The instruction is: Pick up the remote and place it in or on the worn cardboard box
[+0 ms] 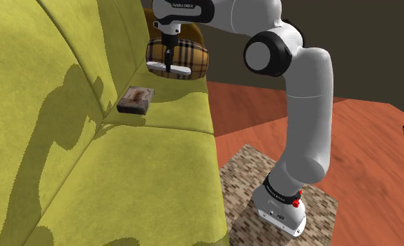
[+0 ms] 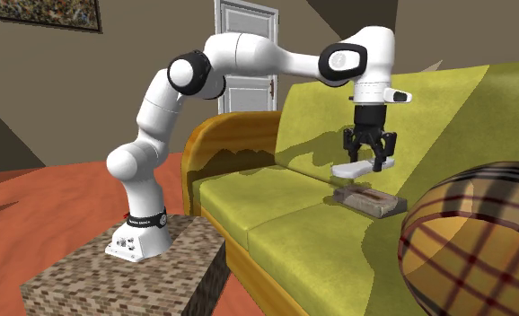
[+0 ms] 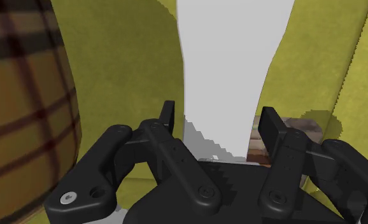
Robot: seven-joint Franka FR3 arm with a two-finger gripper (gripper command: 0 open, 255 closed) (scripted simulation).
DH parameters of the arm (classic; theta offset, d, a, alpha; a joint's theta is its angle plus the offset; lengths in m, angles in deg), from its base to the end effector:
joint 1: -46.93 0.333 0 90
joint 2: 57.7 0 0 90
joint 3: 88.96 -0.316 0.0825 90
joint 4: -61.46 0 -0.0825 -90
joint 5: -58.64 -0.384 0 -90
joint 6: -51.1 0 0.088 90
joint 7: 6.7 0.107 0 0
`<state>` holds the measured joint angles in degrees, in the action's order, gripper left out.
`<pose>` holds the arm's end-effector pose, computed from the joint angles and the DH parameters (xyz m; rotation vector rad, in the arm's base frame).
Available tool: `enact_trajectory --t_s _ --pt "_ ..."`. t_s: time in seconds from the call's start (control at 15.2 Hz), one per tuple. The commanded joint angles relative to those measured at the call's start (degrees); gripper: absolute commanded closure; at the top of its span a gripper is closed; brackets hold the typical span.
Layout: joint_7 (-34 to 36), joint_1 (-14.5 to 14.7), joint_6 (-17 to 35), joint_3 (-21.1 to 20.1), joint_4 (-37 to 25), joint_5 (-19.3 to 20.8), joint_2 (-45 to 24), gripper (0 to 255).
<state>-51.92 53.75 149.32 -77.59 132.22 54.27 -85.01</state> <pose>0.6972 -0.0178 0.5015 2.9223 1.1024 0.0062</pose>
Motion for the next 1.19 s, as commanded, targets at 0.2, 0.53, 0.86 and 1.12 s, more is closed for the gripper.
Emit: enact_trajectory --t_s 0.2,0.53,0.86,1.12 --pt "5.41 3.32 -3.72 -1.47 -8.83 0.0 -5.08 255" --pt "10.59 6.0 -10.23 -2.83 -24.68 -0.33 -14.4 255" --pt "11.87 7.16 -8.12 -3.05 -23.91 -0.32 -15.76 255" --pt "11.77 7.62 -3.82 -2.97 -17.93 -0.2 -14.11 255"
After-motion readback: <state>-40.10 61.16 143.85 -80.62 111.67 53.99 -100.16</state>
